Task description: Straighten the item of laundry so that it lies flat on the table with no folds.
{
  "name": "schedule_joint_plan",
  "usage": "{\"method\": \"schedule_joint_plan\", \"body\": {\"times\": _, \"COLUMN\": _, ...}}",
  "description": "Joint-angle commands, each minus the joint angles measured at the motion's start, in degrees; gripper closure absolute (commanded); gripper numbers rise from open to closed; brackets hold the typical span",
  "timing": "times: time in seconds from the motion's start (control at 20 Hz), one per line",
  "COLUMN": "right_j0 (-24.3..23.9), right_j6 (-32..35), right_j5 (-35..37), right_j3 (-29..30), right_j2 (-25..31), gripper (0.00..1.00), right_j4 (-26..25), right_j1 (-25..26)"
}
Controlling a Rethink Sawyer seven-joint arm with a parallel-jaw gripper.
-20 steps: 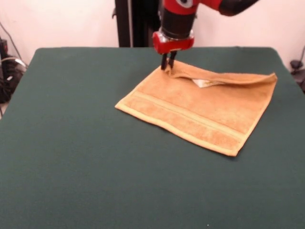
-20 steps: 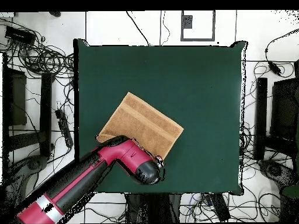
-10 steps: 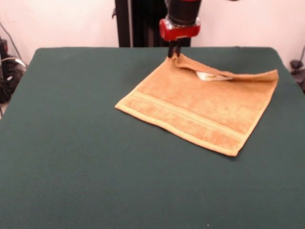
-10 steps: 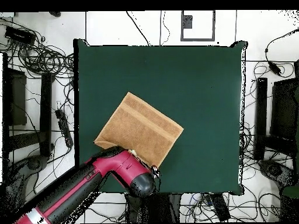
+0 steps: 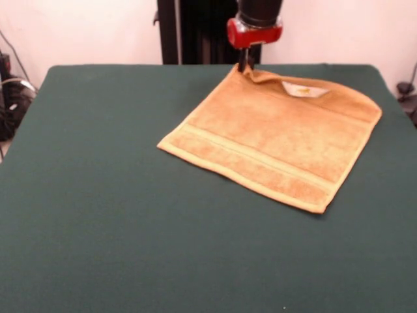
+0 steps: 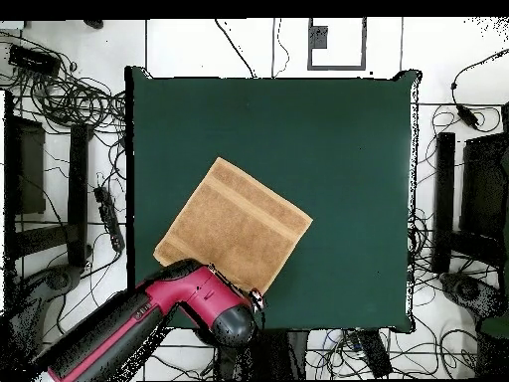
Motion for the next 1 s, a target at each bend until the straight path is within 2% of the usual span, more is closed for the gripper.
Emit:
{"method": "schedule_joint_plan", "body": {"times": 0.05, "right_j0": 1.96, "right_j6": 4.07, "right_j5": 7.29, "right_j3": -1.47, "right_j2": 12.4, "gripper": 1.0, "right_j4": 1.24, "right_j1": 2.38}}
{"method": "schedule_joint_plan", "body": {"times": 0.5, "right_j0": 4.06, "right_j6": 6.53, "right_j5": 9.82, "right_j3": -0.09, "right_j2": 14.66, "gripper": 1.0, "right_j4": -0.51, "right_j1": 1.59}}
{"method": "schedule_joint_plan", "body": {"times": 1.0, "right_j0": 9.27, "right_j6": 13.33, "right_j5": 6.18, "right_j3": 4.04, "right_j2": 14.26, "gripper": 1.0, "right_j4": -5.51, "right_j1": -1.22}}
